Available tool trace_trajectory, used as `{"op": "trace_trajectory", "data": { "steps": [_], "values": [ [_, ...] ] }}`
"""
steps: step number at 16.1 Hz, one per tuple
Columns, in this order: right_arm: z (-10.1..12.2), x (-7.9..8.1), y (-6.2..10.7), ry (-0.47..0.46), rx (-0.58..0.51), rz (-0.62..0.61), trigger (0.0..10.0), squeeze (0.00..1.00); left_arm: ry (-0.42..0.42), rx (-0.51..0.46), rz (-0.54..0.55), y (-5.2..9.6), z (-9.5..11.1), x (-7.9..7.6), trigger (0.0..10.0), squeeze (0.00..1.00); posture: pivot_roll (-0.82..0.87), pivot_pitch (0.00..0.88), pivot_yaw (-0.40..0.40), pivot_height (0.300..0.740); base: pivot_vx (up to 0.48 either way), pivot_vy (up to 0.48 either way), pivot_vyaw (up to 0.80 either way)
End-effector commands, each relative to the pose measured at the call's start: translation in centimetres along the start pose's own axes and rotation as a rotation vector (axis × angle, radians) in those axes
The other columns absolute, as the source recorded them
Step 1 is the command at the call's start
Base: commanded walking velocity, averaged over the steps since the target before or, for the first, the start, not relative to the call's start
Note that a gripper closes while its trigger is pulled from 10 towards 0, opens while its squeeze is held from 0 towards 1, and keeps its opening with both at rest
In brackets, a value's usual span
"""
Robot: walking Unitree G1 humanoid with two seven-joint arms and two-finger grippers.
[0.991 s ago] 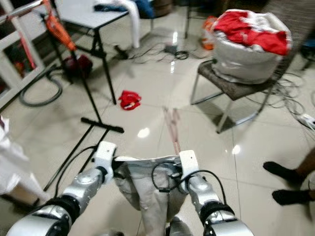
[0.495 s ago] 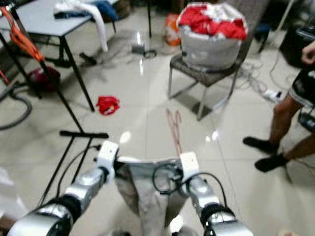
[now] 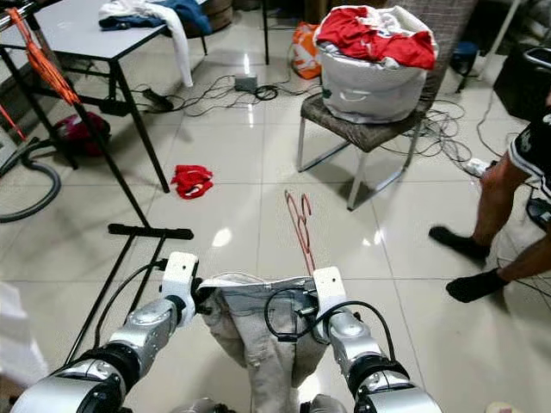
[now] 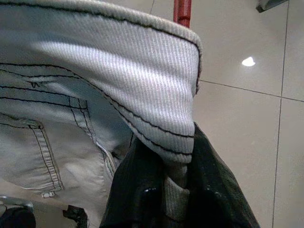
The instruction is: Hang hanger
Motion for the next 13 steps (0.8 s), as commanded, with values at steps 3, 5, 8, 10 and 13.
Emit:
{"op": "trace_trajectory", "data": {
  "steps": [3, 5, 8, 10, 13],
  "values": [
    [-0.5, -1.2, 0.2, -0.008, 0.014, -0.041, 10.0, 0.00, -0.040, 0.092, 0.012, 0.7, -2.2, 1.3, 10.0, 1.00, -0.09, 0.000, 0.072, 0.740, 0.000, 0.000, 0.00],
    [-0.5, -1.2, 0.2, -0.016, 0.015, -0.043, 10.0, 0.00, -0.059, 0.180, -0.040, 1.1, -4.1, 1.0, 10.0, 1.00, -0.09, 0.000, 0.069, 0.740, 0.000, 0.000, 0.00],
    [-0.2, -1.4, 0.2, -0.020, 0.010, -0.045, 10.0, 0.00, -0.104, 0.350, -0.131, 2.5, -7.8, 0.8, 10.0, 1.00, -0.09, 0.000, 0.067, 0.740, 0.000, 0.000, 0.00],
    [-0.1, -1.4, 0.2, -0.022, 0.009, -0.047, 10.0, 0.00, -0.176, 0.403, -0.144, 3.0, -8.7, 1.5, 10.0, 1.00, -0.09, 0.000, 0.068, 0.740, 0.000, 0.000, 0.00],
    [-0.1, -1.6, 0.2, -0.025, 0.008, -0.052, 10.0, 0.00, -0.401, 0.508, -0.200, 4.3, -10.8, 2.3, 10.0, 1.00, -0.09, 0.000, 0.068, 0.740, 0.000, 0.000, 0.00]
  ]
}}
Point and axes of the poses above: a point about 5 cm out from each wrist's last joint towards the gripper, its own y axis pointing back from the gripper into the wrist, its own z axis along the axis of the wrist's last joint, x = y × z, the point moved 4 cm from there along -y, pointing out of the wrist towards the gripper, and after that the axes turned 2 degrees about -y, right-handed, at the moved point
